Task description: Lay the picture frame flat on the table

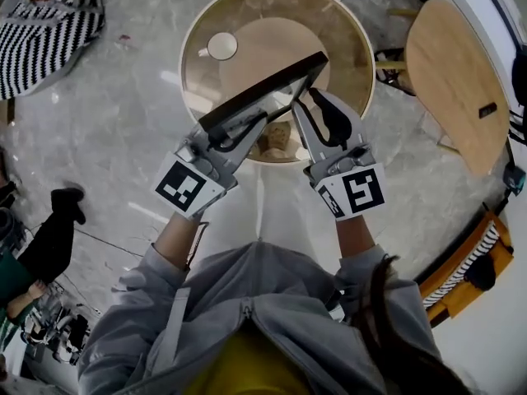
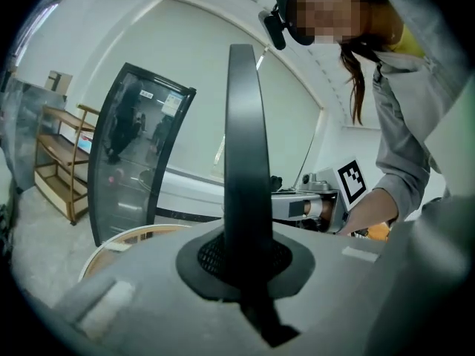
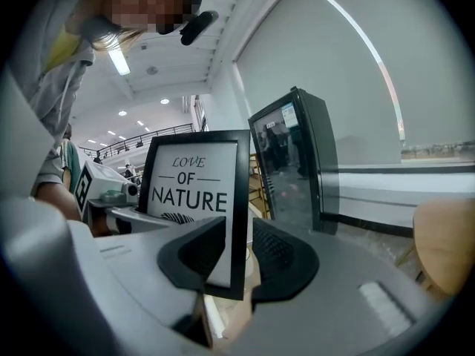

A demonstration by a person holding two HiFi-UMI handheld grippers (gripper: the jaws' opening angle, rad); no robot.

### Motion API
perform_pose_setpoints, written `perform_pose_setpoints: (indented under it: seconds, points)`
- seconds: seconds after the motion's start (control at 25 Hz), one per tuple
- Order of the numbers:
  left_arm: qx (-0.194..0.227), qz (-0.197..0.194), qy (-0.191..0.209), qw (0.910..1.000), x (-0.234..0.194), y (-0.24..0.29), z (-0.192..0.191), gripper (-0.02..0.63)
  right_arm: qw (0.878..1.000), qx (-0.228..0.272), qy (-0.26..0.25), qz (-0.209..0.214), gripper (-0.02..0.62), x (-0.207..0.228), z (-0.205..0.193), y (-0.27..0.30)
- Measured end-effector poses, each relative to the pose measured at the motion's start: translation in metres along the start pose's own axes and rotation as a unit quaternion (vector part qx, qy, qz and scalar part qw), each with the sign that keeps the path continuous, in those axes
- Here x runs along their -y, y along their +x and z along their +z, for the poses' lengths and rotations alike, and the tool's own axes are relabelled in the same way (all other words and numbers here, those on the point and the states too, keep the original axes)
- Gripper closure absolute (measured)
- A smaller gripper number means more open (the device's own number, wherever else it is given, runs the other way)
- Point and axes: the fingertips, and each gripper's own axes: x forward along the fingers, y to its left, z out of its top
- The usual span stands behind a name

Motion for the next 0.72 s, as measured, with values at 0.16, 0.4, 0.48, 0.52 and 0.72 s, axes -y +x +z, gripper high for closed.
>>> perform_pose_setpoints:
  seconds: [0.16, 0.4, 0.48, 0.52, 0.72]
  points:
    - [-0.005, -0.045, -0.009, 0.9989, 0.001, -0.005, -0.024, 0.595, 1.0, -0.015, 0.015, 0.017, 0.48, -0.005, -0.029, -0.002]
    - [-0.019, -0.131, -0.018, 0.9911, 0.004, -0.026, -0.052, 0.594, 0.995, -0.034, 0.008, 0.097, 0.477, -0.032, -0.053, -0.006]
    - [-0.022, -0.157, -0.019, 0.9872, 0.005, -0.032, -0.056, 0.594, 0.992, -0.035, 0.012, 0.117, 0.488, -0.042, -0.054, -0.006]
    - [-0.024, -0.168, -0.019, 0.9854, 0.006, -0.033, -0.057, 0.594, 0.992, -0.035, 0.016, 0.124, 0.496, -0.046, -0.053, -0.006]
    - [-0.032, -0.192, -0.016, 0.9808, 0.006, -0.032, -0.061, 0.592, 0.991, -0.025, 0.036, 0.123, 0.511, -0.048, -0.051, -0.006]
